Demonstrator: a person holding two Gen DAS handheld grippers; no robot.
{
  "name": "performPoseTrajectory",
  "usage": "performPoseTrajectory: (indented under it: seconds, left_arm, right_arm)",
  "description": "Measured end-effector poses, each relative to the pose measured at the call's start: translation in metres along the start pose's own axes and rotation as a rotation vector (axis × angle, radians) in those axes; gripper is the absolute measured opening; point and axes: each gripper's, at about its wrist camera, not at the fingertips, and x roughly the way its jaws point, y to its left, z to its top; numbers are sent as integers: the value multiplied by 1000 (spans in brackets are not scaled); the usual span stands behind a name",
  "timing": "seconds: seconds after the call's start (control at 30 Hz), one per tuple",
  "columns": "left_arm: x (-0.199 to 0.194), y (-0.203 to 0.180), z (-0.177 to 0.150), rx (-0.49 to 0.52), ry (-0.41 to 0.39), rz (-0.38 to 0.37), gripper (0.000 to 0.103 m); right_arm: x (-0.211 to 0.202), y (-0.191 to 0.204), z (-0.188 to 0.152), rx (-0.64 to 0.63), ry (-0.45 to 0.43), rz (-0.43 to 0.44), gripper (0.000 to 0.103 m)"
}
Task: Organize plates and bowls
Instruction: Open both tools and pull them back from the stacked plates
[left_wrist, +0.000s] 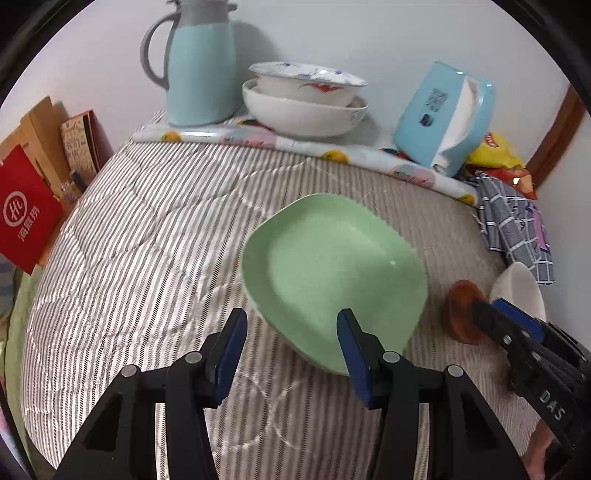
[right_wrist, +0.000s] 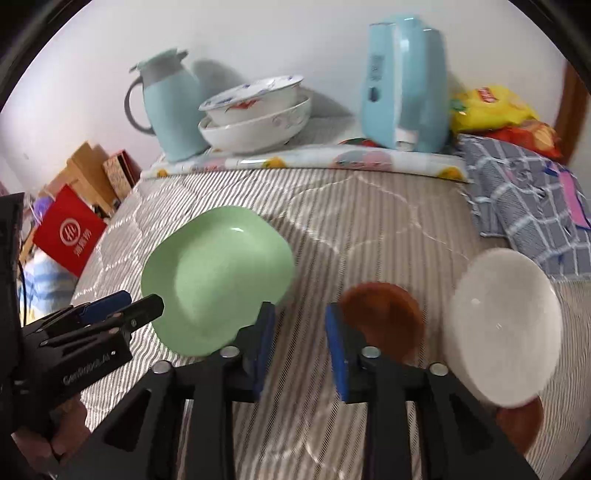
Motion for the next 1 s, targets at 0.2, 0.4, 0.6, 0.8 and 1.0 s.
performPoseTrajectory:
  seconds: [0.2,0.4,0.6,0.8,1.0]
  left_arm:
    - [-22,-26,-3,31,-50,-14,48]
    - [-43,-52,-12,62,-101,-42,48]
    - [-58,-73,-24,87,-141,-74,48]
    - [-69,-91,-33,110,-154,-108,48]
    - [-57,-102,-37,107,-92,-133,48]
  right_arm:
    - [-35,-26,-13,52,-37,-57,36]
    - [-80,-56,-34,114,-137,-103,37]
    - [-111,-82,-56,173,-178,-186,37]
    - [-133,-104,-79,239,-166,-218,37]
    - [-144,-124,-99,257,-152,-285,43]
